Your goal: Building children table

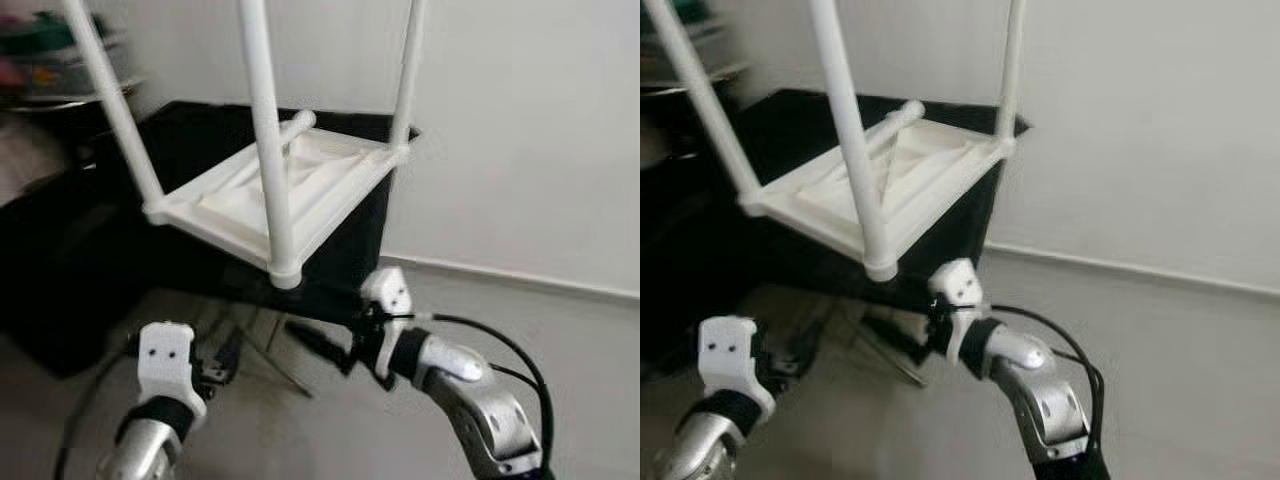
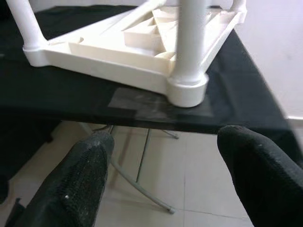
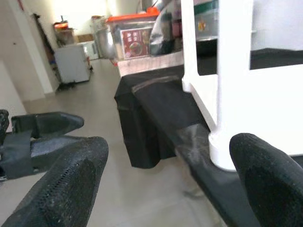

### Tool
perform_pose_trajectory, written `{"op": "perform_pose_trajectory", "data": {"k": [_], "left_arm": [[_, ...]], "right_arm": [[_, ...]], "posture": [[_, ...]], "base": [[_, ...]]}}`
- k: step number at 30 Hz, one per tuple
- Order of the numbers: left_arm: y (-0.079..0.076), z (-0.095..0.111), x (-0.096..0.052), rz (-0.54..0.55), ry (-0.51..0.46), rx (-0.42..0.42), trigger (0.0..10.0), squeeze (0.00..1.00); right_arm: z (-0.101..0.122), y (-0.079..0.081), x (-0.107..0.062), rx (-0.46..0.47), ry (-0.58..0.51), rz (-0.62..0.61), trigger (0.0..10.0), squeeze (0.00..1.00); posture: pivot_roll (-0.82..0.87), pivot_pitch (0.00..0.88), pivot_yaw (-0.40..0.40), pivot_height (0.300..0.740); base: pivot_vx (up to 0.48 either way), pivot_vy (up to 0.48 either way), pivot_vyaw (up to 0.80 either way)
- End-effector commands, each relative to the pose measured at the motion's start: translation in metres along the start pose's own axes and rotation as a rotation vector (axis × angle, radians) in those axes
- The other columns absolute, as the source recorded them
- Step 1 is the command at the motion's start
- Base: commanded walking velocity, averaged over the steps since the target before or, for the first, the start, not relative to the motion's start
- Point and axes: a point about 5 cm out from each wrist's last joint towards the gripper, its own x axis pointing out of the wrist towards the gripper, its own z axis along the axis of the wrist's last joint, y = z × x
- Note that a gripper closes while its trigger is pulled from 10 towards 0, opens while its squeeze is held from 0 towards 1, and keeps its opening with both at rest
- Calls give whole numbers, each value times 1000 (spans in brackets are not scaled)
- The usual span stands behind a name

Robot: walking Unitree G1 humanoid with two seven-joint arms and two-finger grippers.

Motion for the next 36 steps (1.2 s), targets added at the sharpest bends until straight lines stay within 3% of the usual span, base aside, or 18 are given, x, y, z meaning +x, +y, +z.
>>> {"op": "perform_pose_trajectory", "data": {"k": [1, 27, 36], "left_arm": [[1, -4, -1, 0, 34, 6, 10000, 0], [-1, 0, 7, -10, 24, 3, 10000, 0], [7, -3, 6, 82, 33, -18, 10000, 0]], "right_arm": [[-1, 2, 2, 18, -4, 7, 10000, 0], [1, -5, 4, 5, -9, -33, 10000, 0], [0, -8, 5, -21, -3, -66, 10000, 0]], "posture": [[7, 70, -7, 740], [-8, 60, -9, 740], [-11, 49, -5, 740]], "base": [[0, -465, 0], [0, -465, 0], [0, -65, 0]]}}
